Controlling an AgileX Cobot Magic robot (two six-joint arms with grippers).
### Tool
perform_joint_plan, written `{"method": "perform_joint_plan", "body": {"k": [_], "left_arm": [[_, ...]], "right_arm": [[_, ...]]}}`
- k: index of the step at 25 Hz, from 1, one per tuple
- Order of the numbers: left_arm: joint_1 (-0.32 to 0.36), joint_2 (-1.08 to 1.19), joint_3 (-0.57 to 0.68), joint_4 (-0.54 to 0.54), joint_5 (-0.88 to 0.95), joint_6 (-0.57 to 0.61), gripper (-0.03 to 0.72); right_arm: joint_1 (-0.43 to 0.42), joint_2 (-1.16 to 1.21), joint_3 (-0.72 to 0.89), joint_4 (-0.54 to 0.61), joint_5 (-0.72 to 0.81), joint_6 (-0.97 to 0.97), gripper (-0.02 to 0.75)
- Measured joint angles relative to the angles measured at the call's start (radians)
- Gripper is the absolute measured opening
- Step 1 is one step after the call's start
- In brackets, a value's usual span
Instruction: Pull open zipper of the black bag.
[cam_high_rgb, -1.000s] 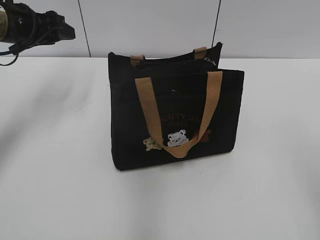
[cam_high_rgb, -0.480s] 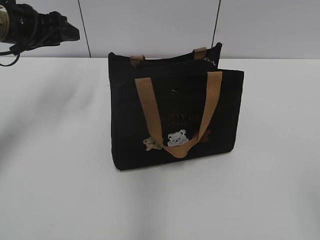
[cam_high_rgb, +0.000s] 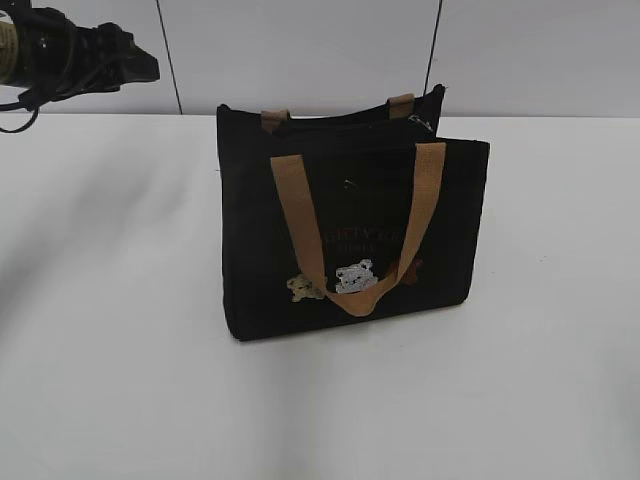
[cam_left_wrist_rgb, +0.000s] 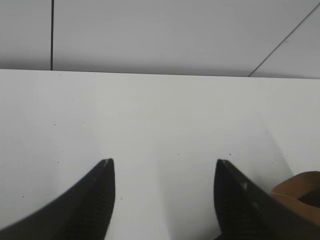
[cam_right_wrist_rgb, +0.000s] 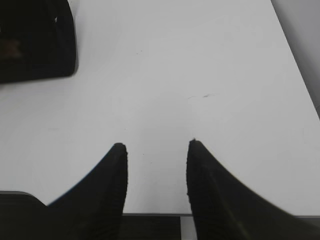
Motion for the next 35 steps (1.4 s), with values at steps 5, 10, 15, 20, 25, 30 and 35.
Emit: {"method": "perform_joint_plan", "body": {"k": [5,10,15,20,25,30,35], "left_arm": [[0.000,0.000,0.000,0.000,0.031,0.000,0.468],[0.000,0.000,0.000,0.000,0.146,0.000,0.468],[0.000,0.000,0.000,-0.001,0.361,0.024,0.468],[0.000,0.000,0.000,-0.008,0.476,0.086,0.468],[0.000,0.000,0.000,-0.008,0.480,0.099,0.468],[0.004,0.000,0.000,-0.008,0.471,0.100,0.468],[0.021,0.000,0.000,-0.007,0.449,0.101,0.468]], "right_arm": [[0.000,0.000,0.000,0.000,0.000,0.013,0.308],[0.000,0.000,0.000,0.000,0.000,0.015,0.445],[0.000,0.000,0.000,0.000,-0.001,0.015,0.507],[0.000,0.000,0.000,0.000,-0.002,0.015,0.514],[0.000,0.000,0.000,0.000,-0.002,0.015,0.513],[0.000,0.000,0.000,0.001,-0.002,0.015,0.513],[0.000,0.000,0.000,0.001,-0.002,0.015,0.514]]}}
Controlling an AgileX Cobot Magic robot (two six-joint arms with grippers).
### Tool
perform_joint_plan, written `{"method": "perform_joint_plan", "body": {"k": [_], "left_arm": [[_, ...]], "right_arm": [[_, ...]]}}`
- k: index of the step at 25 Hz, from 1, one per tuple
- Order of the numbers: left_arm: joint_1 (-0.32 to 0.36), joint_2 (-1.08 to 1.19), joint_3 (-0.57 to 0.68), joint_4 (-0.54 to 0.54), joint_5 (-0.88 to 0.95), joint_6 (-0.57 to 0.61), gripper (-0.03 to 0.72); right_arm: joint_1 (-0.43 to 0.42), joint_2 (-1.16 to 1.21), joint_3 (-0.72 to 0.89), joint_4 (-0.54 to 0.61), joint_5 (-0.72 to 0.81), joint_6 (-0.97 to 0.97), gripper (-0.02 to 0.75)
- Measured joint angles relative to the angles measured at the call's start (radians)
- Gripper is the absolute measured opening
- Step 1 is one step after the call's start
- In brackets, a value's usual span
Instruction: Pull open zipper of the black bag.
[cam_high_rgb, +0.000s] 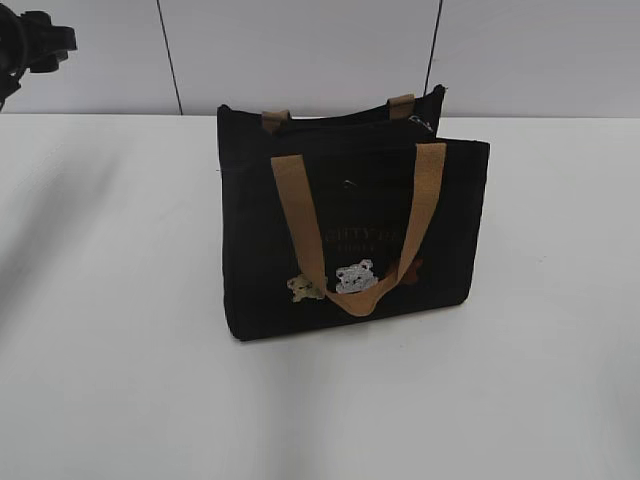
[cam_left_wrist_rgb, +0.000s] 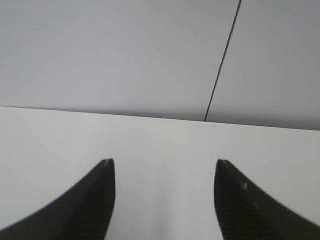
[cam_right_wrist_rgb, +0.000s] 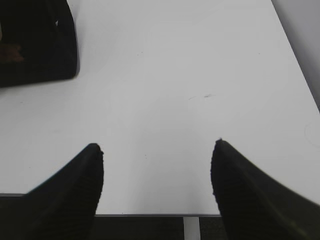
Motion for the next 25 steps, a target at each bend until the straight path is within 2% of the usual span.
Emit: {"method": "perform_joint_plan", "body": {"k": [5,7,10,15,18,21,25], "left_arm": [[0.023,-0.036,0.018,0.007,-0.114,0.012,0.468],[0.026,-0.075,0.050,-0.040,-0.103,0.106,0.468],[0.021,-0.150,0.116,-0.293,-0.012,0.382,0.468],[-0.040,-0.283,0.191,-0.855,0.203,0.939,0.468],[-0.082,-0.408,0.195,-1.142,0.358,1.199,0.468],[-0.111,-0.556,0.208,-1.306,0.517,1.353,0.468],[-0.134,-0.787,0.275,-1.412,0.722,1.522,0.468]], "right_arm": [[0.000,0.000,0.000,0.001,0.000,0.000,0.514],[0.000,0.000,0.000,0.002,-0.001,0.000,0.514],[0.000,0.000,0.000,0.002,-0.001,0.000,0.514],[0.000,0.000,0.000,0.002,-0.001,0.000,0.514],[0.000,0.000,0.000,0.002,-0.001,0.000,0.514],[0.000,0.000,0.000,0.002,-0.001,0.000,0.514],[0.000,0.000,0.000,0.002,-0.002,0.001,0.515]]}}
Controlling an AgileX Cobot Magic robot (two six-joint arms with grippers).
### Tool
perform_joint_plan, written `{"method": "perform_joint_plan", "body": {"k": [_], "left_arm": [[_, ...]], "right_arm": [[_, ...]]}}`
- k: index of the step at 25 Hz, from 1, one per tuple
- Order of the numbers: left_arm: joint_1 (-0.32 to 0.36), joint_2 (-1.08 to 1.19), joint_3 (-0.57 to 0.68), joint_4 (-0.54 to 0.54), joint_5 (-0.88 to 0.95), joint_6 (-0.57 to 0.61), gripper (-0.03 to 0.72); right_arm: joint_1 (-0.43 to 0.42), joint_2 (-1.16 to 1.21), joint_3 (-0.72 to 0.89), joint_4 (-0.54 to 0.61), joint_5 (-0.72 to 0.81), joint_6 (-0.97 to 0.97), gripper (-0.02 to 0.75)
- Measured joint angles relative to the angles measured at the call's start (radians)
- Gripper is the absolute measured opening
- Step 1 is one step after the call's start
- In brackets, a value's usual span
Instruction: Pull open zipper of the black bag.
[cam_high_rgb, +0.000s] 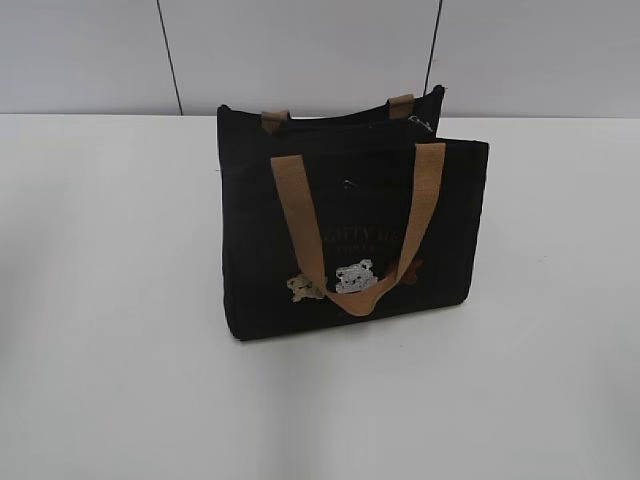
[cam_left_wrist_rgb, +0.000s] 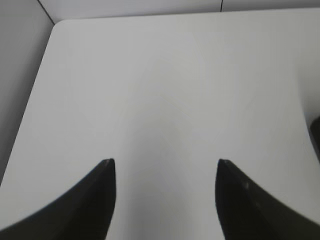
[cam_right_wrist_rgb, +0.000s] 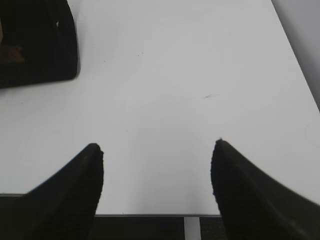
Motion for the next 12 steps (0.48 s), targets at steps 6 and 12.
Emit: {"method": "perform_joint_plan", "body": {"k": [6,12], "left_arm": [[-0.005,-0.389,0.134,-0.138,0.202,0.152,0.468],[0.047,-0.651,0.269,-0.294,0.281,0.212,0.468]], "right_arm": [[0.000,0.000,0.000,0.000,0.000,0.000,0.515],[0.000,0.000,0.000,0.000,0.000,0.000,0.515]]}}
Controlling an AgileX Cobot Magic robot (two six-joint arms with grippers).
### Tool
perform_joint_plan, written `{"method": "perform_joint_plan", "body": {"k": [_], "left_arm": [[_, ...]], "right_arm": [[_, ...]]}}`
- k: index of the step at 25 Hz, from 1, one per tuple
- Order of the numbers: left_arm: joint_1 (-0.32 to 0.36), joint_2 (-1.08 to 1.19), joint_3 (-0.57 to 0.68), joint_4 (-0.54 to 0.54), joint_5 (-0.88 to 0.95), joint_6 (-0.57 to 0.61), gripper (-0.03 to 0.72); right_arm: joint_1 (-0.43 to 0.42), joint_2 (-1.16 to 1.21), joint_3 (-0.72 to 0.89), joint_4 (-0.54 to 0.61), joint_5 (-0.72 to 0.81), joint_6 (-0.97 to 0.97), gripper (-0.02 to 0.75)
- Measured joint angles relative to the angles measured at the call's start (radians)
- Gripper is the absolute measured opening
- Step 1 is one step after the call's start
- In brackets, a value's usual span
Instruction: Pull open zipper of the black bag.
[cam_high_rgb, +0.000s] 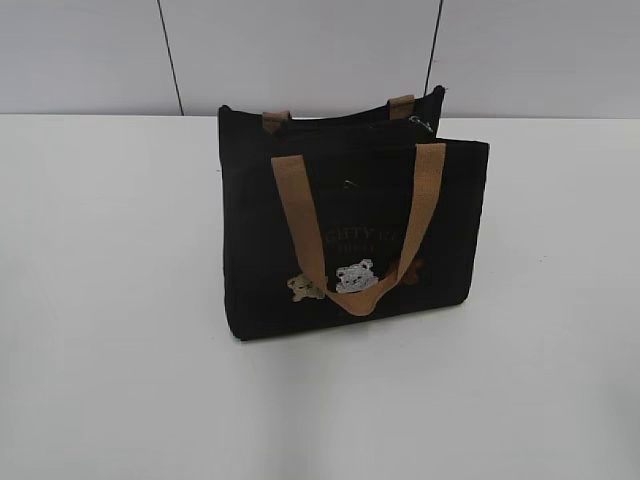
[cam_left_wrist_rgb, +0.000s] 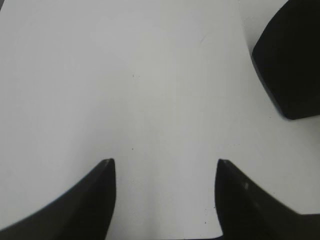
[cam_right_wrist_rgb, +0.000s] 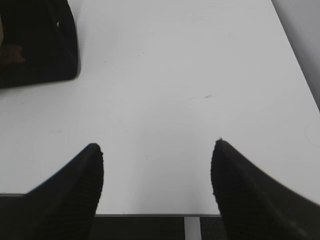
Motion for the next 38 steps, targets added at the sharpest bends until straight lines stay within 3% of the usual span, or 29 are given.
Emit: {"method": "perform_joint_plan", "body": {"k": [6,11,14,24,38], "left_arm": [[0.157,-0.201,0.060,-0.073,0.009,0.147,0.452],[0.277,-0.330,0.083,-0.120,0.025,0.192,0.410],[0.272,-0.330,0.084,-0.131,0.026,0.196,0.376],[0.141,-0.330,0.085,-0.133,0.026,0.199,0.353],[0.136,-0.330,0.085,-0.133,0.026,0.199,0.351]], "right_arm": [[0.000,0.000,0.000,0.000,0.000,0.001,0.515],[0.000,0.000,0.000,0.001,-0.001,0.001,0.515],[0.000,0.000,0.000,0.000,0.000,0.002,0.515],[0.000,0.000,0.000,0.001,0.000,0.002,0.515],[0.000,0.000,0.000,0.001,0.000,0.002,0.515]]}}
